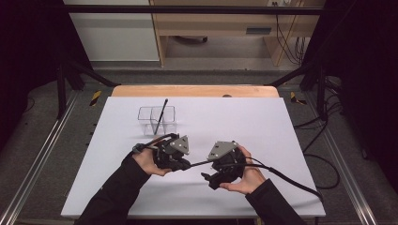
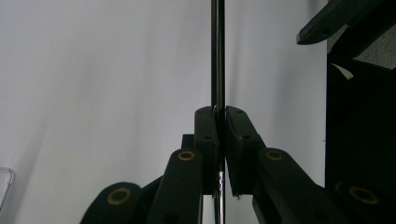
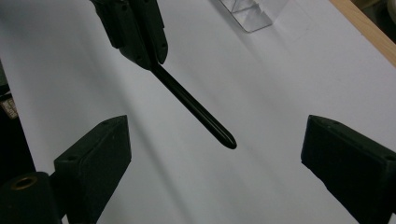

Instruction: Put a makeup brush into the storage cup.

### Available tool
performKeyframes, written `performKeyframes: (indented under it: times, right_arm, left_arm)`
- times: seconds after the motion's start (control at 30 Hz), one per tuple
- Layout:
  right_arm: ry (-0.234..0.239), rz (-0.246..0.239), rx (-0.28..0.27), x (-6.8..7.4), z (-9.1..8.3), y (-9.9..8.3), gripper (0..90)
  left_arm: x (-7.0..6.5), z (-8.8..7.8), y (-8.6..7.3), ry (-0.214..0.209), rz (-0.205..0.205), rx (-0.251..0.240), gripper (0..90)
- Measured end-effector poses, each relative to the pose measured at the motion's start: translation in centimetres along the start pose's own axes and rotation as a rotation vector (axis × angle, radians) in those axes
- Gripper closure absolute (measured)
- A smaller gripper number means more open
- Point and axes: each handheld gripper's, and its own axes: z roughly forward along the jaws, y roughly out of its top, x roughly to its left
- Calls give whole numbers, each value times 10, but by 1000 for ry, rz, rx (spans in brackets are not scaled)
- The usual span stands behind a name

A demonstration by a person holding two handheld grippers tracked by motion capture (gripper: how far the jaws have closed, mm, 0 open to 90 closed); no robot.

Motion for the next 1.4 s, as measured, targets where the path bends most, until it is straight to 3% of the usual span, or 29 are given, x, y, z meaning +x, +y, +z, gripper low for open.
performKeyframes:
  times: [0.33, 0.7, 1.23, 1.4]
  right_arm:
    - [11, -53, 6, 4, 0, 6, 180]
    - [14, -150, 29, 10, 4, 11, 320]
    - [16, -266, 93, 17, 16, 12, 530]
    - [5, -281, 100, 18, 17, 13, 614]
  left_arm:
    - [1, 1, 4, -32, -4, -6, 834]
    - [1, 2, 5, -72, -7, -14, 834]
    - [-1, 2, 8, -93, -8, -1, 835]
    - [-3, 0, 9, -93, -9, -5, 835]
